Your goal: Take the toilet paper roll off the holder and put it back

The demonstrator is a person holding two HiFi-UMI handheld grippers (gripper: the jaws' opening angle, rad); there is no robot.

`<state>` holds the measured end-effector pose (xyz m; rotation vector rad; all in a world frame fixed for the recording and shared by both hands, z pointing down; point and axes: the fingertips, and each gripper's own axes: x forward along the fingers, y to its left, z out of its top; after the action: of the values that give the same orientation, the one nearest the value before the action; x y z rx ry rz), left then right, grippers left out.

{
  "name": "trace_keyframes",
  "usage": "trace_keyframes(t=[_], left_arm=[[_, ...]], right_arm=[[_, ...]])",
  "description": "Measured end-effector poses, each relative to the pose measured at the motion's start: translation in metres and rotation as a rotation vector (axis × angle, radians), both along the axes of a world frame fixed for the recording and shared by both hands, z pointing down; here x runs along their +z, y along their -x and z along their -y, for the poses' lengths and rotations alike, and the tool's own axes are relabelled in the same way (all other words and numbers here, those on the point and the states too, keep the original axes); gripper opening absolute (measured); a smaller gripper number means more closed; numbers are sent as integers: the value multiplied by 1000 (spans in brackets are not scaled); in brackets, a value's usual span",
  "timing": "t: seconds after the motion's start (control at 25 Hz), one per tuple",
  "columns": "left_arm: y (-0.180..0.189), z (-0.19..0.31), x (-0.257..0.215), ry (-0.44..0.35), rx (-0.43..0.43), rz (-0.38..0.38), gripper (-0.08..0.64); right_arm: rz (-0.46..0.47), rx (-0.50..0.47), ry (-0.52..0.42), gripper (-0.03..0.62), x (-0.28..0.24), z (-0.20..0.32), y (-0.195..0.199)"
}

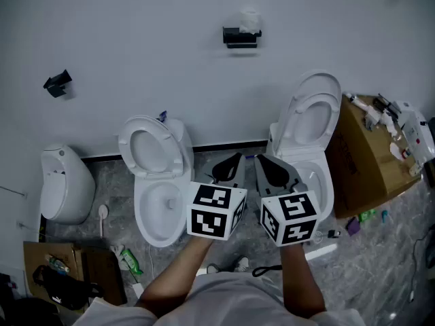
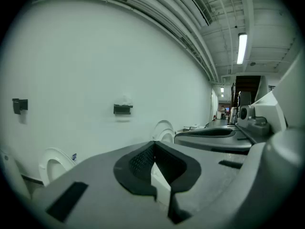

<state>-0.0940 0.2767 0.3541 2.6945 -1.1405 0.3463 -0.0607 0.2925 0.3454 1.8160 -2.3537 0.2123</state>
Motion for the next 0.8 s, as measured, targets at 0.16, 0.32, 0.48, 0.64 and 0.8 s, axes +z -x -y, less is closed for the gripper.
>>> trace_keyframes(t=[0.16, 0.32, 0.48, 0.64, 0.8], left_arm=[[-12, 1, 5, 5, -3, 7, 5], [-27, 4, 7, 7, -8, 16, 5], [-44, 9, 7, 0, -19, 21, 5], [-60, 14, 4, -11, -28, 11, 5], [-72, 19, 5, -2, -36, 9, 5]], right_arm=[[15, -4, 2, 2, 3, 2, -11], [19, -19, 1, 2, 5, 7, -23], [21, -40, -1, 2, 5, 12, -37], [20, -45, -7, 2, 4, 18, -55], [23, -56, -5, 2, 5, 22, -65]])
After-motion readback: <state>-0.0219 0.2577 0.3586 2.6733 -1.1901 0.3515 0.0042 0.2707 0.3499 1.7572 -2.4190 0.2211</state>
